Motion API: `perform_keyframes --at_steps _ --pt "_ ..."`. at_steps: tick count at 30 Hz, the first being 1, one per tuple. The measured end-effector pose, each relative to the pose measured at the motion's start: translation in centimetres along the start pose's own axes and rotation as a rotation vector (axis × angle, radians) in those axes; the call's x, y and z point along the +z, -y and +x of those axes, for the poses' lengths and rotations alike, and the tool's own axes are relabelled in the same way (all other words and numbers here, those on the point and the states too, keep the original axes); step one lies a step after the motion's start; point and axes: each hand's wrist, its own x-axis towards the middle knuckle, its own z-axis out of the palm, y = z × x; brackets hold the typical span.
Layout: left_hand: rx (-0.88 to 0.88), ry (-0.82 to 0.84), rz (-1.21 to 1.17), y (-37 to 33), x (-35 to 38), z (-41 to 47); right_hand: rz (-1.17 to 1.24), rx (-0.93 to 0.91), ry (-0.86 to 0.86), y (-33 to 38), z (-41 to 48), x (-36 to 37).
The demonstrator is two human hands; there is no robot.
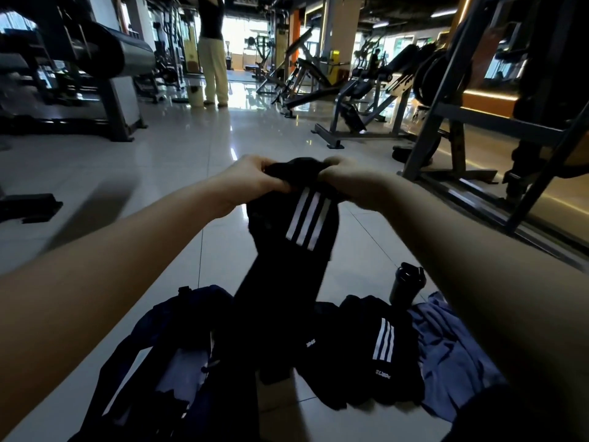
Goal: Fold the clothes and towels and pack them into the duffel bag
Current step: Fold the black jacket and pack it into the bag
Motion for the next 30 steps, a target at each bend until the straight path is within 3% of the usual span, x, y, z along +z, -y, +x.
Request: perform_keyframes --at_steps 3,4,8,11,14,19,21,25,28,30 --pt "-0.036 0.147 0.283 2.2 1.2 -0.5 0.139 0.039 -0.156 -1.4 -0.2 -2.7" --pt "-0.037 0.141 0.269 2.9 1.4 -0.4 0.182 0.054 -0.183 -1.8 -0.4 -3.2" --pt "-0.021 0.037 -0.141 3.0 0.0 0.3 0.298 0.121 -0.18 -3.1 -1.2 -4.8" --pt "0.033 -0.035 -0.306 1.6 -0.8 0.9 0.171 0.189 -0.202 -4.3 -1.4 -5.4" --pt "0.098 -0.066 -0.294 0.0 -0.4 1.1 0.047 0.237 -0.118 -4.5 -1.5 -4.8" --pt "0.137 -0.083 -0.214 -1.2 1.5 1.1 0.19 0.112 0.263 -2.5 -1.1 -2.3" --pt "0.158 -0.108 -0.163 -1.3 2.2 1.0 0.15 0.086 0.308 -1.8 -0.7 -1.0" --pt "0.169 -0.117 -0.147 -0.3 2.7 0.7 -0.078 0.06 0.136 -1.9 -0.3 -0.4" --pt "0.053 0.099 -0.148 2.0 3.5 0.3 0.107 0.091 0.032 -2.3 -0.7 -1.5" --pt "-0.007 0.178 0.161 4.2 4.5 0.0 0.316 0.097 -0.003 -2.5 -1.0 -2.5"
